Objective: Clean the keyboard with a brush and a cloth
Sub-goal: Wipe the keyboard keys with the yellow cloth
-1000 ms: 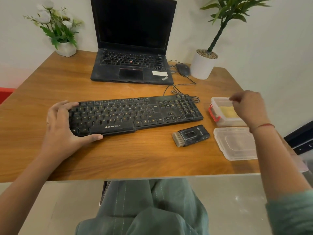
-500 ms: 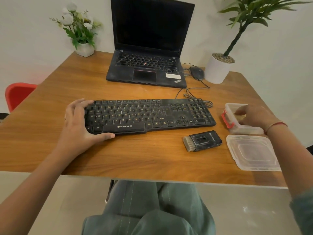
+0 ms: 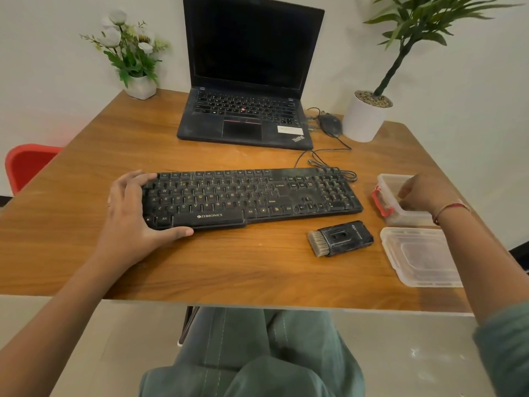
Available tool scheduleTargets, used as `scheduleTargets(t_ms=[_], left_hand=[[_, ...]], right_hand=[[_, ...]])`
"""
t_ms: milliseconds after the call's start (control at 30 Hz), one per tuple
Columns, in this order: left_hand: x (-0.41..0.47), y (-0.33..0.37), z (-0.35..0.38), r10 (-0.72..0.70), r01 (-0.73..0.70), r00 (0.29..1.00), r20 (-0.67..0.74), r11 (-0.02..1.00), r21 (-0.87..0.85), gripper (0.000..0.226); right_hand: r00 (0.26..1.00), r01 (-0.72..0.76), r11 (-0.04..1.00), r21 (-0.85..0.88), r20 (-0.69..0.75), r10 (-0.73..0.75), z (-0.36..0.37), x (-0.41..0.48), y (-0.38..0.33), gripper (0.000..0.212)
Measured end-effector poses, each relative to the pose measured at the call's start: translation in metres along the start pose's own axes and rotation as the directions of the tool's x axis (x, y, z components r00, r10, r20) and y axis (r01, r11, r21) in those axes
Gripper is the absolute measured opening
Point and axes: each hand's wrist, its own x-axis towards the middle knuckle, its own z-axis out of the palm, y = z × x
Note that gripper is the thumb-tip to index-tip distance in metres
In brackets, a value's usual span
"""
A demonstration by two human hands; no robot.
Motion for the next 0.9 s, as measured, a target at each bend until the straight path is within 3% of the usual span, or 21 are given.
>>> scheduleTargets(t_ms=[100,200,300,433,533,633,767,833,900], left_hand=[[-0.001,0.003,-0.001,-0.009,0.009,1.0,0.0,1.0,0.005,0.12],[-0.001,0.005,-0.001,-0.021,0.021,1.0,0.005,1.0,0.007,0.12],[-0.001,0.004,-0.002,-0.022,0.022,1.0,0.006,1.0,-0.002,0.119],[-0.002,0.004,-0.001,-0.032,0.032,0.999,0.012,0.999,-0.003,0.118],[-0.002,0.005,-0.002,-0.024,0.024,1.0,0.02,1.0,-0.003,0.117],[-0.003,0.006,-0.003,-0.034,0.034,0.999,0.029,0.999,-0.001,0.115],[-0.002,0.003,-0.004,-0.022,0.023,0.999,0.033,1.0,-0.012,0.118],[-0.002,0.003,-0.004,-0.023,0.023,0.999,0.035,0.999,-0.024,0.12],[-0.002,0.002,-0.007,-0.055,0.057,0.998,0.031,0.996,-0.061,0.121]], right_hand=[[0.999,0.04,0.999,-0.019,-0.033,-0.04,0.0,-0.004,0.003,0.005],[0.998,0.013,0.999,-0.035,-0.068,-0.016,-0.008,-0.009,0.008,0.024],[0.988,0.0,0.991,0.137,-0.154,0.021,-0.028,-0.019,0.011,0.029],[0.955,0.102,0.934,0.343,-0.296,0.005,-0.061,-0.038,0.008,0.031],[0.942,0.203,0.787,0.583,-0.335,0.005,-0.088,-0.053,-0.006,0.029],[0.956,0.274,0.528,0.804,-0.289,-0.056,-0.106,-0.066,-0.031,0.013],[0.952,0.255,0.201,0.946,-0.208,-0.226,-0.096,-0.077,-0.072,0.013],[0.951,0.145,0.166,0.975,-0.091,-0.296,-0.081,-0.079,-0.091,0.021],[0.933,0.0,0.202,0.979,0.072,-0.352,-0.065,-0.081,-0.111,0.043]])
